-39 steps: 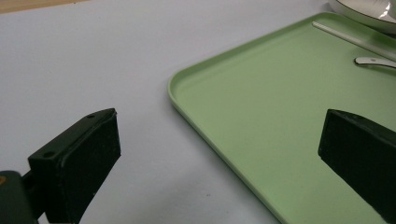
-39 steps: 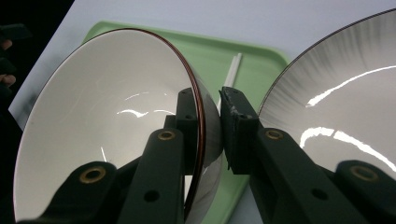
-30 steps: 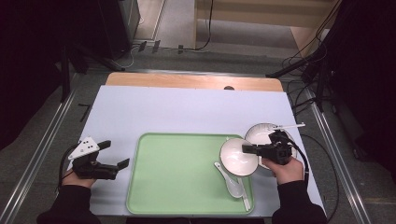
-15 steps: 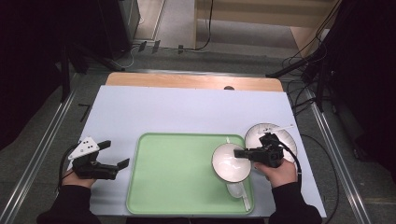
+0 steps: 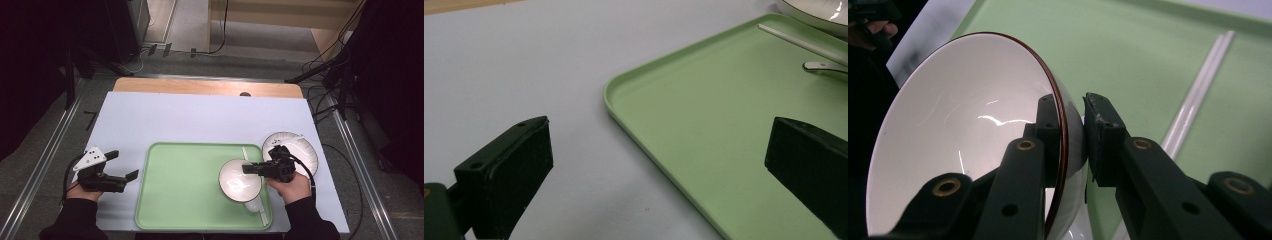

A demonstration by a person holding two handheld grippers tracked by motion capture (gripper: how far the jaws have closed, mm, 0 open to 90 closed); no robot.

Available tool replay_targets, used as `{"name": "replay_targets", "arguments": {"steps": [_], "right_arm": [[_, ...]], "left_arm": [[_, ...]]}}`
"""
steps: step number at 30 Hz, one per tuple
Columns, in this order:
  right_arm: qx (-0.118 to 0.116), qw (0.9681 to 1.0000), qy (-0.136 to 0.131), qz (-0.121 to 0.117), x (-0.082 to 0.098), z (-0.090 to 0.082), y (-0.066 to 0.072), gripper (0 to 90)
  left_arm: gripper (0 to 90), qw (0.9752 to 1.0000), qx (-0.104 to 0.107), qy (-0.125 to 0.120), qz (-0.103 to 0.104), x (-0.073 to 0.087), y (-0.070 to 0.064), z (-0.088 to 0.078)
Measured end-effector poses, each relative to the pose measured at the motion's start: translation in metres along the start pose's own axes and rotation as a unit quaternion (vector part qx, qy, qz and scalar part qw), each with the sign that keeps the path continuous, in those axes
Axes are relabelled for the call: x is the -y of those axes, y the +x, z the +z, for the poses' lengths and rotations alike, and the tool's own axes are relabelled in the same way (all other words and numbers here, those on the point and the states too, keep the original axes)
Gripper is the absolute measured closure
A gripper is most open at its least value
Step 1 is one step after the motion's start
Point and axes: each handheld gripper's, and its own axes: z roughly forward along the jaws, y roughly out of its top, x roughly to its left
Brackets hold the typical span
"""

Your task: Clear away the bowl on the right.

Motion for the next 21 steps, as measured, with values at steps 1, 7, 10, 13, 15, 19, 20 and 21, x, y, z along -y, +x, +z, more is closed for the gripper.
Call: {"name": "replay_targets", "arguments": {"steps": [1, 7, 10, 13, 15, 19, 20, 21], "right_arm": [[0.0, 1.0, 0.004, 0.0, 0.0, 0.001, 0.002, 78.8], [-0.008, 0.9997, 0.017, -0.017, 0.002, 0.009, 0.009, 78.8], [-0.012, 0.9993, 0.026, -0.022, 0.003, 0.014, 0.012, 78.8], [-0.012, 0.9987, 0.039, -0.031, 0.005, 0.021, 0.016, 78.7], [-0.011, 0.9982, 0.047, -0.035, 0.006, 0.024, 0.019, 78.6], [-0.013, 0.9971, 0.059, -0.045, 0.009, 0.03, 0.022, 78.5], [-0.013, 0.9967, 0.066, -0.046, 0.009, 0.032, 0.023, 78.5], [-0.014, 0.9966, 0.068, -0.045, 0.01, 0.034, 0.023, 78.4]], "left_arm": [[0.0, 1.0, 0.0, 0.0, 0.0, 0.0, 0.0, 0.0], [0.0, 1.0, 0.0, -0.001, 0.001, 0.0, 0.0, 0.0], [0.0, 1.0, 0.0, -0.001, 0.001, 0.0, 0.0, 0.0], [0.0, 1.0, -0.001, -0.001, 0.0, 0.0, 0.0, -0.001], [0.0, 1.0, -0.002, -0.002, -0.001, 0.0, 0.0, -0.001], [0.0, 1.0, 0.0, -0.001, 0.0, 0.0, 0.0, -0.001], [0.0, 1.0, 0.0, -0.002, 0.0, 0.0, 0.0, -0.001], [0.0, 1.0, 0.0, -0.002, 0.0, 0.0, 0.0, -0.001]]}}
